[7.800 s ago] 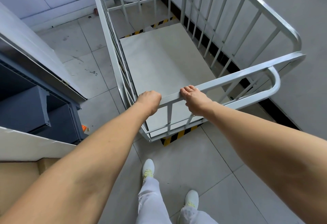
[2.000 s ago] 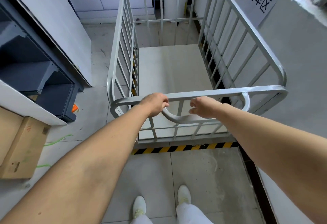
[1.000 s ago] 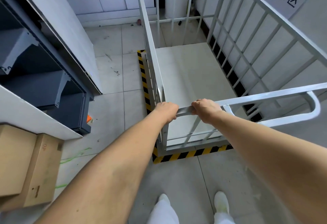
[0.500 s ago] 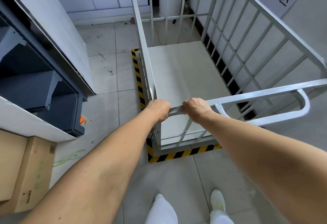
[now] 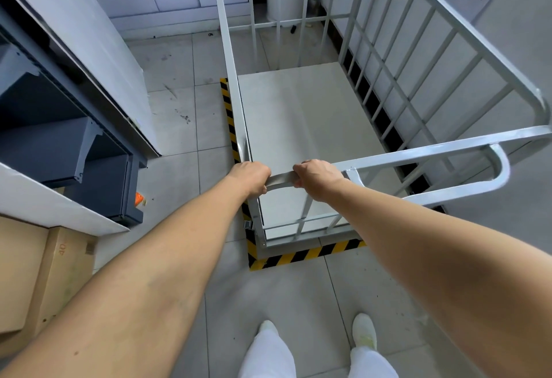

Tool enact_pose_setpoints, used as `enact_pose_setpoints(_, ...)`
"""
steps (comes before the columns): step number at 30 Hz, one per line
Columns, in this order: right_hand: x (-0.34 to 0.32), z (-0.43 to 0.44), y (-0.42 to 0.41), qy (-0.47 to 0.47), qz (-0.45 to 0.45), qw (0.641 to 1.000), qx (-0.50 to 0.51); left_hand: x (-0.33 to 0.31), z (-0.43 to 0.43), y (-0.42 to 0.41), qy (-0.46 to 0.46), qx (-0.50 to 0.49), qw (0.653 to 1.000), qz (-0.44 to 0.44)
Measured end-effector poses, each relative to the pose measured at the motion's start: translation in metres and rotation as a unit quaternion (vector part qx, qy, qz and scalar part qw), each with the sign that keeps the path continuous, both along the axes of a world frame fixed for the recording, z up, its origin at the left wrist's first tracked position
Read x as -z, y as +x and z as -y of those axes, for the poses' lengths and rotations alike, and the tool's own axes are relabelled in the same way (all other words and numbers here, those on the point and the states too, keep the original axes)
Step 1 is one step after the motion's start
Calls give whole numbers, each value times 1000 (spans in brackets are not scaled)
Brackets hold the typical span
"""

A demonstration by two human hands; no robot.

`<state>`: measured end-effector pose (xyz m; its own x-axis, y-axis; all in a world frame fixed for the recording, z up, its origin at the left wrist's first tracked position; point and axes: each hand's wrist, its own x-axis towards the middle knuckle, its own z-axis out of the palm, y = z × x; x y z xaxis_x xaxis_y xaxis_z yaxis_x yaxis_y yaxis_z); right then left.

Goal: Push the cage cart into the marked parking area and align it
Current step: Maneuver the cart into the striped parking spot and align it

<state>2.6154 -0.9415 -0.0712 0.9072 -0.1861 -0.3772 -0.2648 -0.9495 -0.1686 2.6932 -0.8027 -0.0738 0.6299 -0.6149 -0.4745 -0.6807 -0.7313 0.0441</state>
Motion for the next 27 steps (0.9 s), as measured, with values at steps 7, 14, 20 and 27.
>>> enact_pose_setpoints(7, -10, 62, -38, -37, 28, 999, 9, -3, 10, -9, 7, -12, 1000, -24)
enact_pose_setpoints(14, -31, 132, -91, -56, -28, 992, 107, -14, 66, -36, -13, 13, 1000, 9)
enact_pose_setpoints(20, -22, 157, -128, 14, -103, 984, 147, -12, 90, -51, 15, -3, 999, 52)
enact_pose_setpoints(27, -19, 157, -130, 60, -126, 983, 121, -10, 95, -53, 16, -27, 998, 61)
